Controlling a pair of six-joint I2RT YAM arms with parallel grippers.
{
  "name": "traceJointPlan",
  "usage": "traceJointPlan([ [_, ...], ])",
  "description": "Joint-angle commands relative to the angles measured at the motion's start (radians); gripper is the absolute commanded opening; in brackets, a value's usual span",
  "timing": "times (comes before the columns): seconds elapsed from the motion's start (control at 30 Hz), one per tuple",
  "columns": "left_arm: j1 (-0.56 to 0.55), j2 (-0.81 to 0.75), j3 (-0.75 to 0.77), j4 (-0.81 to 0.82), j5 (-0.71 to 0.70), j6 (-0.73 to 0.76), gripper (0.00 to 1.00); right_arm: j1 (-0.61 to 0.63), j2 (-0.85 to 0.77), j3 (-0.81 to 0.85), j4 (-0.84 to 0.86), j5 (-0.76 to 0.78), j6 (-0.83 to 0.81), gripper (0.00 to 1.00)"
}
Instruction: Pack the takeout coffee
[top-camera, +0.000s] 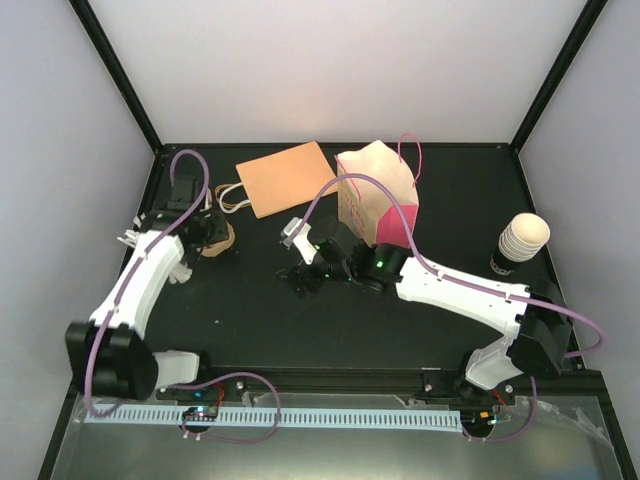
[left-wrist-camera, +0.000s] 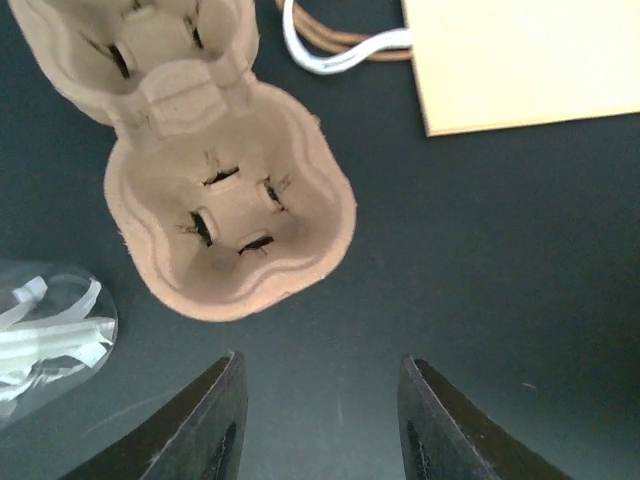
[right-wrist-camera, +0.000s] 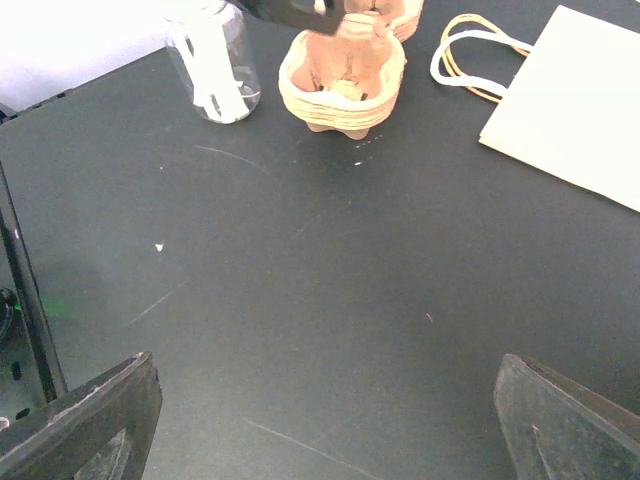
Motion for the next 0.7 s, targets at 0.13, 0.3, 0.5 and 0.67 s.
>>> traceJointPlan([
  [0.13,-0.006,0.341,0.171,-0.050,-0.063,0.125,0.60,-0.010,-0.020,0.008,0.016,0.016,0.006,0.94],
  [0.3,-0.009,0.449,0.250,-0.095,-0.074,0.169,0.74,-0.015,-0.020,0.007,0.020,0.001,0.008,0.94],
  [0.5,-0.023,0.563,0.313,-0.125,-0.041,0.187,0.79,-0.017,-0.015,0.007,0.021,-0.014,0.012,0.93],
  [0.67,-0.050,0.675,0.370,-0.170,-0.038,0.207,0.77,-0.019,-0.015,0.008,0.017,-0.013,0.013,0.93],
])
